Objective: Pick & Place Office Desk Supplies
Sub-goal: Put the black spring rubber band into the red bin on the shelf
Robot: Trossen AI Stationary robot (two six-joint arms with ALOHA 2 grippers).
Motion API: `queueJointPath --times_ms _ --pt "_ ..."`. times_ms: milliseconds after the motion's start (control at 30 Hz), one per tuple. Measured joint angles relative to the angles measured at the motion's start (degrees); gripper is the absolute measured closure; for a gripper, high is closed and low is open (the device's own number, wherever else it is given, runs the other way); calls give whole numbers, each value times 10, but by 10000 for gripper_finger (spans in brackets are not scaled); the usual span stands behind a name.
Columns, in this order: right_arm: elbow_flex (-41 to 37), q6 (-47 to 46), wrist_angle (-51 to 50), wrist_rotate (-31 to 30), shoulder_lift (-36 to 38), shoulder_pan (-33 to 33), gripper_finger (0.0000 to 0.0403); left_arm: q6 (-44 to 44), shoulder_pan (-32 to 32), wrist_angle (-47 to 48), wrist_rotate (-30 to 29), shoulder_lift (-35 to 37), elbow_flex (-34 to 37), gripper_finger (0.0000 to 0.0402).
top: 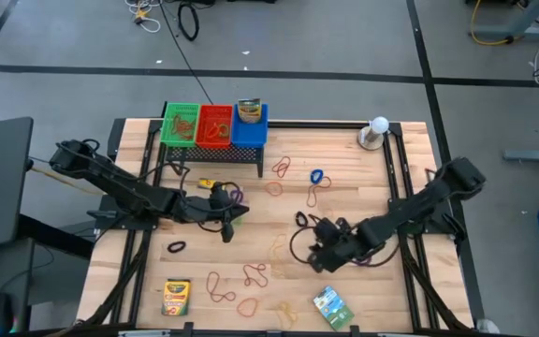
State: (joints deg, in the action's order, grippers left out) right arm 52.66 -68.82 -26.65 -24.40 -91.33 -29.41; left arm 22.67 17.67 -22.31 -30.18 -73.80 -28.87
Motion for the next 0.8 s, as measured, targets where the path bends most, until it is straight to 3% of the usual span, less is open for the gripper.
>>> queueJointPath --times_ms 133,267,500,633,800 --pt "0 -32 69 -49 -35 20 197 53 0 2 4 0 0 392" --pt "0 -17 65 -52 -59 41 163 79 0 9 3 -3 -1 392" --pt "0 101 65 -153 -88 66 125 93 -1 12 2 -26 -1 392" --pt "0 127 74 -140 -113 82 124 106 0 10 2 -43 -1 392" --pt "-1 81 85 -97 -148 85 124 108 0 -3 3 -55 -1 392"
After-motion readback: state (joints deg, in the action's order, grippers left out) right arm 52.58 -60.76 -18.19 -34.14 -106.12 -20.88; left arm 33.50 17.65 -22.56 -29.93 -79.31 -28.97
